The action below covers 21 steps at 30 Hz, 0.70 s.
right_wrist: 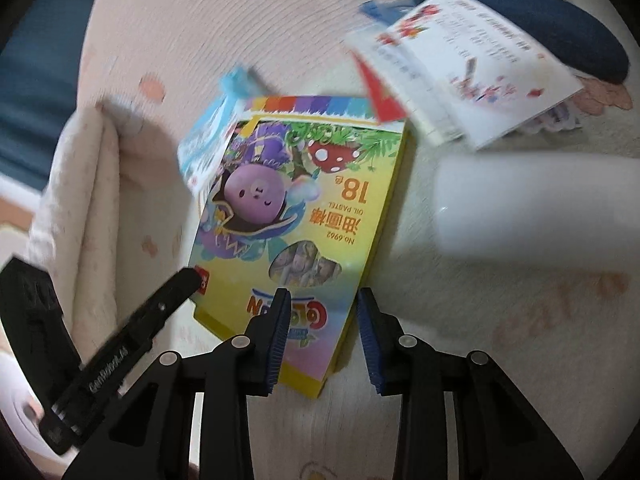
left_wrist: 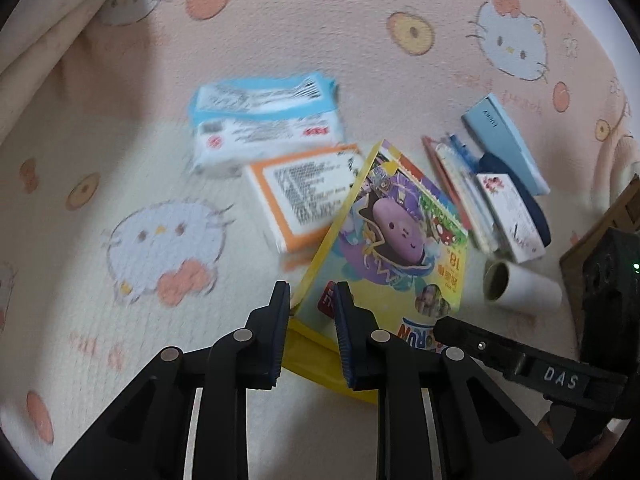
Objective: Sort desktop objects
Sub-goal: 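Reach the left gripper toward the yellow COLORUN oil pastel box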
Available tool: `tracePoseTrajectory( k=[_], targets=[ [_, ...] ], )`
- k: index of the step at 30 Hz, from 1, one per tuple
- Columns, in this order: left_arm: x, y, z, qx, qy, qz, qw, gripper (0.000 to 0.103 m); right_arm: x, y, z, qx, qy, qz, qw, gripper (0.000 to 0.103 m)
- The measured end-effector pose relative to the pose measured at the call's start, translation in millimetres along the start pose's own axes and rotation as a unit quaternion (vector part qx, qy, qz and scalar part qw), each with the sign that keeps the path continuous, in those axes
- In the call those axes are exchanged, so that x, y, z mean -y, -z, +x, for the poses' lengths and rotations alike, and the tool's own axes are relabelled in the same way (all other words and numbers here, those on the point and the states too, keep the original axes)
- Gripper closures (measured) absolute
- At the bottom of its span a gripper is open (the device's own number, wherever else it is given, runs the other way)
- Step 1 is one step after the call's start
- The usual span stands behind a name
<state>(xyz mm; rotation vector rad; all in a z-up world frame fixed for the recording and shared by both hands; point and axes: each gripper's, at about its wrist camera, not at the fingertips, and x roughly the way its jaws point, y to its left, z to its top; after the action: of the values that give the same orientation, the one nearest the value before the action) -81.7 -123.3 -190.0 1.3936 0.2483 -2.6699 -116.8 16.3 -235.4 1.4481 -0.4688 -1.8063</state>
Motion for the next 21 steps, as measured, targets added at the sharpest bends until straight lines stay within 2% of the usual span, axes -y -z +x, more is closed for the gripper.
tracePoseTrajectory(
  k=[2, 4, 6, 7, 8, 11, 13, 14, 15, 16, 18, 21],
  targets=[
    [-7.8, 4.8, -4.6, 0.0, -0.013, -0.005, 0.9999, 0.078, -8.1, 6.4, 1.9, -0.011, -0.001, -0.014, 1.0, 0.071],
    [-16.2, 7.3, -9.0, -0.002, -0.039, -0.013, 0.9992, 0.078, -14.8, 13.9, 6.3, -0.033, -0.019, -0.028, 0.999, 0.071],
    [-29.4, 9.4, -14.2, -0.006, -0.056, -0.044, 0.9975, 0.077, -22.1, 16.8, 13.6, -0.054, -0.043, -0.039, 0.997, 0.072],
    [-35.5, 10.6, -18.2, -0.007, -0.058, -0.06, 0.9965, 0.077, -23.4, 16.6, 12.6, -0.054, -0.042, -0.046, 0.997, 0.072],
    [-40.7, 12.6, -23.4, -0.003, -0.059, -0.076, 0.9953, 0.073, -25.5, 13.8, 11.8, -0.05, -0.037, -0.051, 0.997, 0.072],
    [-48.7, 22.3, -41.0, 0.018, -0.069, -0.096, 0.9929, 0.05, -24.0, 0.9, -11.5, -0.011, -0.022, -0.061, 0.998, 0.071],
    [-47.4, 28.7, -49.6, 0.033, -0.065, -0.097, 0.9927, 0.046, -17.0, -13.8, -33.1, 0.027, -0.047, -0.046, 0.997, 0.067],
    [-48.2, 30.7, -51.1, 0.032, -0.059, -0.101, 0.9926, 0.046, -13.4, -16.7, -40.4, 0.04, -0.051, -0.044, 0.997, 0.057],
    [-48.2, 32.8, -51.1, 0.028, -0.047, -0.107, 0.9927, 0.046, -12.8, -24.7, -44.3, 0.054, -0.047, -0.046, 0.996, 0.043],
    [-46.4, 32.7, -48.5, 0.024, -0.036, -0.112, 0.9928, 0.046, -13.6, -32.3, -46.0, 0.062, -0.037, -0.056, 0.996, 0.039],
    [-42.4, 33.9, -38.7, 0.007, -0.019, -0.128, 0.9916, 0.046, -18.1, -42.8, -40.4, 0.059, -0.018, -0.082, 0.995, 0.039],
    [-40.1, 38.3, -27.7, -0.016, 0.005, -0.154, 0.988, 0.046, -14.0, -54.6, -24.9, 0.022, 0.001, -0.103, 0.994, 0.039]
  ],
)
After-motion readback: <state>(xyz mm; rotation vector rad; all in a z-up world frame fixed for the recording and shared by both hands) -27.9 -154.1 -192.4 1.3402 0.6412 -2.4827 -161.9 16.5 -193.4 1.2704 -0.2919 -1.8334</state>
